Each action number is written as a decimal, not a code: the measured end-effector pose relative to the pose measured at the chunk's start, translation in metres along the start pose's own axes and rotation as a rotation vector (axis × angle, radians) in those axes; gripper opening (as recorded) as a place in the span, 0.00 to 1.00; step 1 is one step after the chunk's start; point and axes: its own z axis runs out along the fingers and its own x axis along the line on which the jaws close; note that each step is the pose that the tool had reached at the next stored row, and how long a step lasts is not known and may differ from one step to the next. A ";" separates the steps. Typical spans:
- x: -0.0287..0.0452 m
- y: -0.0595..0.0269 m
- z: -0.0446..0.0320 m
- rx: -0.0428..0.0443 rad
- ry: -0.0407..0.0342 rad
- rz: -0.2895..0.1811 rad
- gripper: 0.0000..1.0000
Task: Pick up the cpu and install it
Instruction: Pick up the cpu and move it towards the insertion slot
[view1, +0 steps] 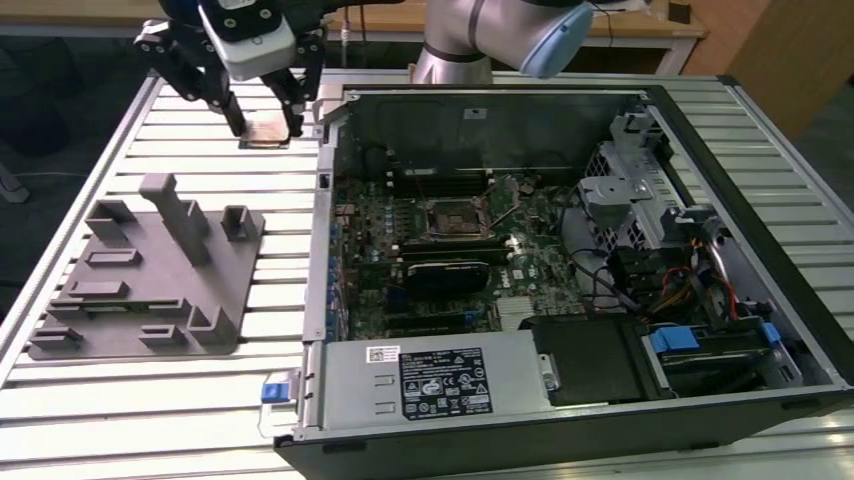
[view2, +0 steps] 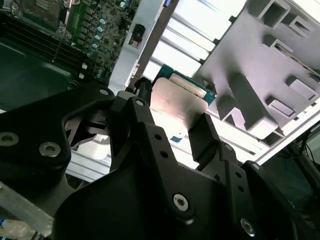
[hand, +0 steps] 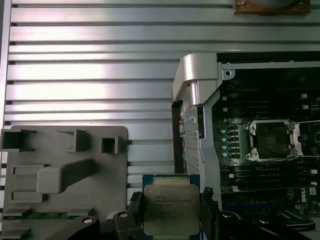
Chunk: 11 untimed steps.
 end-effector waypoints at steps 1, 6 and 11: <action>-0.0023 0.0002 0.0001 0.0001 0.0000 0.000 0.54; -0.0139 0.0015 0.0005 0.0008 0.0001 0.000 0.54; -0.0254 0.0028 0.0010 0.0014 0.0000 0.000 0.54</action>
